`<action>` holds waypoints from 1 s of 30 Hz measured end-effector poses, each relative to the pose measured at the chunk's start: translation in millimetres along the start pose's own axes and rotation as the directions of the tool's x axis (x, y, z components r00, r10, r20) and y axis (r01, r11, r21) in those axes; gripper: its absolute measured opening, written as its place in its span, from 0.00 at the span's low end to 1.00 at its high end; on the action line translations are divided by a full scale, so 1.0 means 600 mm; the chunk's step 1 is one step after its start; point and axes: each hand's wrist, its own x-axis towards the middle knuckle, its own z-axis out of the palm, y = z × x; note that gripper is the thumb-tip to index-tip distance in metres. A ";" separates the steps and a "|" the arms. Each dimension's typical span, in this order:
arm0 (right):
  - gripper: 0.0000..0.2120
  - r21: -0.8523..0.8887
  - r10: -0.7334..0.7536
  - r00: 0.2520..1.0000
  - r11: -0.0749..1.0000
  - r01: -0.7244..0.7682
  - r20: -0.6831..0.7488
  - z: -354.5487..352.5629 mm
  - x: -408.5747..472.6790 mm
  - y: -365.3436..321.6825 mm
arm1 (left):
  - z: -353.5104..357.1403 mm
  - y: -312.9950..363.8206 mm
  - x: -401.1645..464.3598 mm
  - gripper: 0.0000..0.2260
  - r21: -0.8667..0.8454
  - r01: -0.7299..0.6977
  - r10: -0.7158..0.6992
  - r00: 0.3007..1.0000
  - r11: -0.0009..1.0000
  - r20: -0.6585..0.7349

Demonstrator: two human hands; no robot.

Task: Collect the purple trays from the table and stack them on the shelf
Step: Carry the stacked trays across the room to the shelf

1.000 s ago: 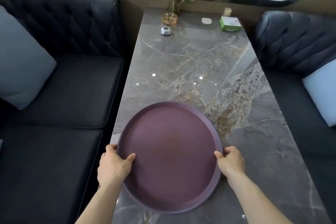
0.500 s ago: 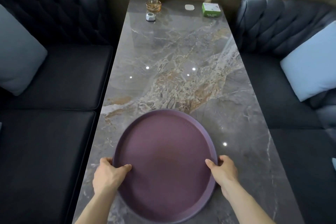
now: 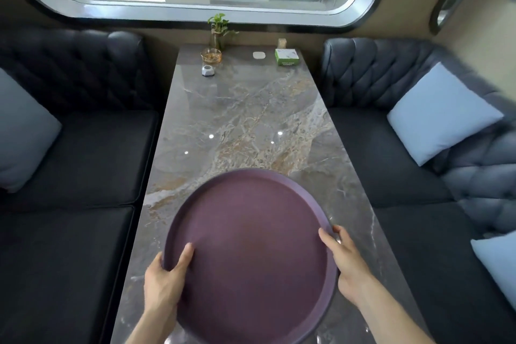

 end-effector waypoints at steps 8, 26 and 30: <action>0.41 -0.001 -0.067 0.995 0.998 0.067 -0.071 0.016 -0.087 -0.140 | -0.019 0.152 -0.040 0.14 -0.259 0.005 0.056 0.972 0.966 0.229; 0.12 -0.081 -0.301 0.954 0.950 0.300 0.004 -0.124 -0.151 -0.264 | 0.006 0.269 -0.208 0.06 -0.291 -0.146 0.196 0.969 0.945 0.153; 0.09 -0.108 -0.321 0.946 0.940 0.324 0.047 -0.134 -0.151 -0.273 | -0.003 0.264 -0.251 0.06 -0.294 -0.200 0.227 0.972 0.935 0.060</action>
